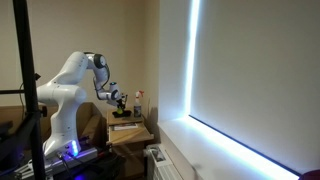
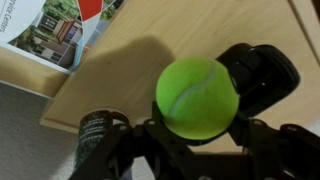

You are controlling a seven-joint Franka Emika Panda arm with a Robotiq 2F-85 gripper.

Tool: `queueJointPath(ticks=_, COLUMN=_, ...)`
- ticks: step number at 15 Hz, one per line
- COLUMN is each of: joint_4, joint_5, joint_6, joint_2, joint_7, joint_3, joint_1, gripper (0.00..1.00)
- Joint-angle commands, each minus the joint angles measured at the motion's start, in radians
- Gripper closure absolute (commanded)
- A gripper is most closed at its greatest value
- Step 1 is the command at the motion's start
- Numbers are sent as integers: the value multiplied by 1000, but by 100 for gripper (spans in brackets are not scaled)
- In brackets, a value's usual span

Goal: Pick up the ball and put it in the bowl

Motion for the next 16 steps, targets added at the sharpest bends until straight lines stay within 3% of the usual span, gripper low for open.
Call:
queueJointPath(ticks=1, joint_4=-125, joint_5=0, joint_6=28, joint_2=-149, joint_7=-71, joint_3=97, joint_1=-56, gripper=62)
queueJointPath(ticks=3, joint_4=-69, joint_5=-19, joint_6=56, joint_2=-128, joint_7=-89, joint_3=103, joint_1=-36, gripper=62)
queueJointPath(ticks=6, joint_4=86, joint_5=-69, joint_6=97, joint_2=-44, joint_7=-76, joint_3=23, joint_1=42, gripper=62)
queueJointPath(ticks=7, joint_4=104, joint_5=-59, joint_6=103, joint_2=-39, joint_7=-73, joint_3=52, joint_1=20, gripper=62)
queueJointPath(ticks=8, joint_4=28, joint_5=-51, joint_6=75, joint_2=-93, joint_7=-63, joint_3=56, joint_1=20, gripper=62)
queueJointPath(ticks=9, joint_4=49, joint_5=-51, joint_6=75, joint_2=-81, joint_7=-63, joint_3=56, joint_1=21, gripper=37)
queueJointPath(ticks=12, joint_4=46, joint_5=-51, joint_6=75, joint_2=-80, joint_7=-62, joint_3=56, joint_1=21, gripper=37)
queueJointPath(ticks=13, joint_4=46, joint_5=-51, joint_6=75, joint_2=-80, joint_7=-62, joint_3=56, joint_1=22, gripper=62)
queueJointPath(ticks=15, joint_4=77, joint_5=-52, joint_6=65, joint_2=-41, joint_7=-58, joint_3=38, joint_1=30, gripper=62)
queueJointPath(ticks=16, joint_4=66, joint_5=-56, joint_6=113, joint_2=-4, joint_7=-68, joint_3=45, joint_1=14, gripper=62)
